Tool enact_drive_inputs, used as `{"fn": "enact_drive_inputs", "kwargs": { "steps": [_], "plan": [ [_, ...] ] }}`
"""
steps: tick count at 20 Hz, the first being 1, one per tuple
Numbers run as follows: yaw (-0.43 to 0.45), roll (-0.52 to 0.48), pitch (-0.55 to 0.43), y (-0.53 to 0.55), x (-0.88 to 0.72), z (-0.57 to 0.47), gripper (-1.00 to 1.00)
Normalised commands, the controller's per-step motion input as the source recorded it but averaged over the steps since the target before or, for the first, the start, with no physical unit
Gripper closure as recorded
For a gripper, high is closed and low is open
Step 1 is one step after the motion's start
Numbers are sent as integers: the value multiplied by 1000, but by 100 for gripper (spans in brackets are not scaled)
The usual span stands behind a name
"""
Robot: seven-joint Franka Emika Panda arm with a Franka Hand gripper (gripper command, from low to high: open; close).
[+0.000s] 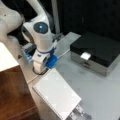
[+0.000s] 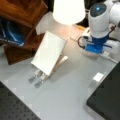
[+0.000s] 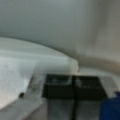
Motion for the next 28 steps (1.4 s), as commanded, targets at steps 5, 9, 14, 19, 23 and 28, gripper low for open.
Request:
{"fn": "enact_drive_inputs", "kwargs": {
  "steps": [5,9,14,19,23,28],
  "plan": [
    [-176,166,-517,20,-938,-167,100],
    [-201,141,-446,89,-740,-110,100],
    [-252,102,-335,166,-574,-73,100],
    [-305,-21,-222,220,-381,90,100],
    [-265,-92,-171,217,-297,98,100],
    [-149,-127,-119,176,-238,76,100]
  ]
}}
